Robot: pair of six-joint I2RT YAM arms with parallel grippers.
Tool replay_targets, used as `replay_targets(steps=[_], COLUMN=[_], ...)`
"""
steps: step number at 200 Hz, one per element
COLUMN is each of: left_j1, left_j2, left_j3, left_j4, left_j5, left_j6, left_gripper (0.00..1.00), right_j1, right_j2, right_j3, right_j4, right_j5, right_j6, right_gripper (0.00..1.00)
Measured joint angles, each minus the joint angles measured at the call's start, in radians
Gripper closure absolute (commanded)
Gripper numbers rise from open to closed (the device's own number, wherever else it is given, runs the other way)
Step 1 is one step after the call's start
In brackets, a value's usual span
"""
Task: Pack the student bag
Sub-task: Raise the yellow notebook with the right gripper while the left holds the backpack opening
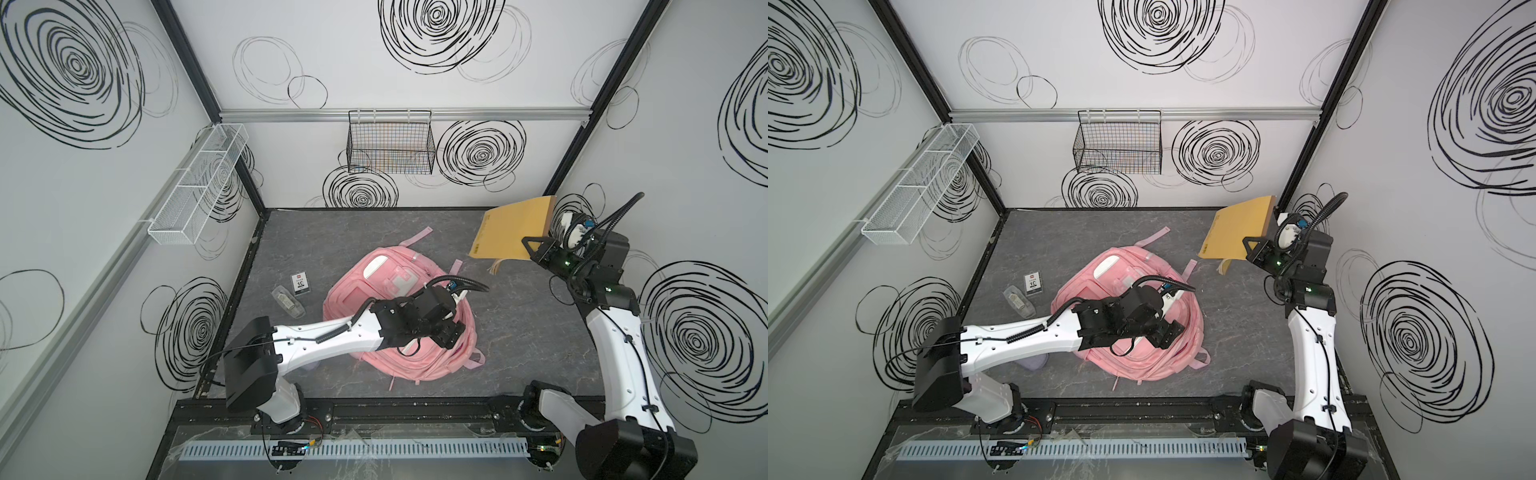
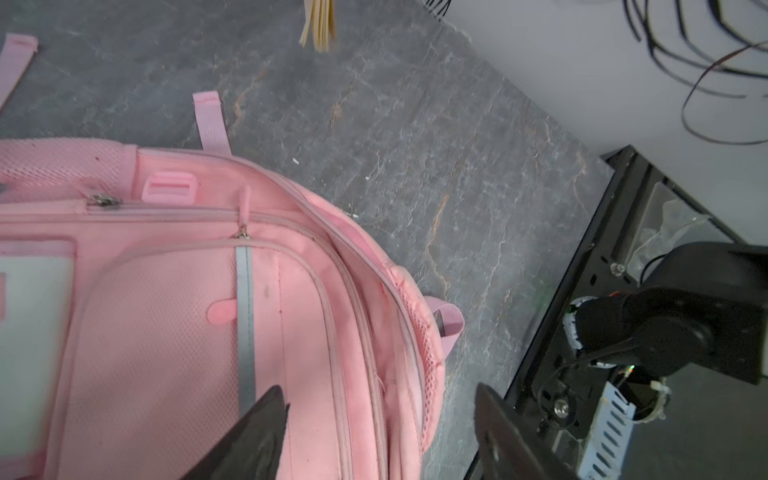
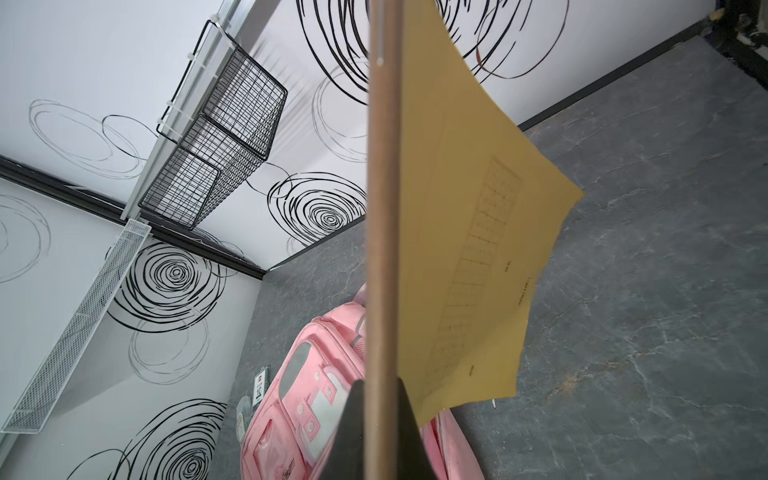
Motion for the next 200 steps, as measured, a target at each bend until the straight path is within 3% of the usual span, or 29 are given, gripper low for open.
replay_targets(steps=[31,62,88,107,150,200], left_j1=[-0.032,-0.032,-0.022,-0.008,0.047,0.128], left_j2=[0.092,0.186,0.225,0.228,0.182,-0.073], left_j3=[0.001,0.026,0.041,0.045,0.053,0.104], left_j4=[0.024,0.022,0.025,0.027,0.025,0.025], left_j5=[-0.013,-0.013,0.011,0.048,0.089,-0.004], left_j6=[-0.014,-0.015,-0.021,-0.026,-0.035,-0.032], left_gripper=[0.3,0.43,0.71,1.0,1.0,1.0], right_j1=[-0.013,-0.016,-0.018,-0.019,-0.022,-0.013], right_j2=[-0.023,-0.035,-0.035,-0.037,-0.041,-0.042], right_j3=[-0.029,-0.053,-0.055,-0.055,-0.055,0.027], right_j4=[-0.022,-0.023,-0.022,-0.022,-0.022,0.007], right_j5=[0.002,-0.001,-0.005,-0.005,-0.015,-0.098], right_j6=[-0.029,-0.032,-0.032,-0.032,-0.026,0.095], right_gripper=[1.0,1.0,0.99,0.99,0.99,1.0])
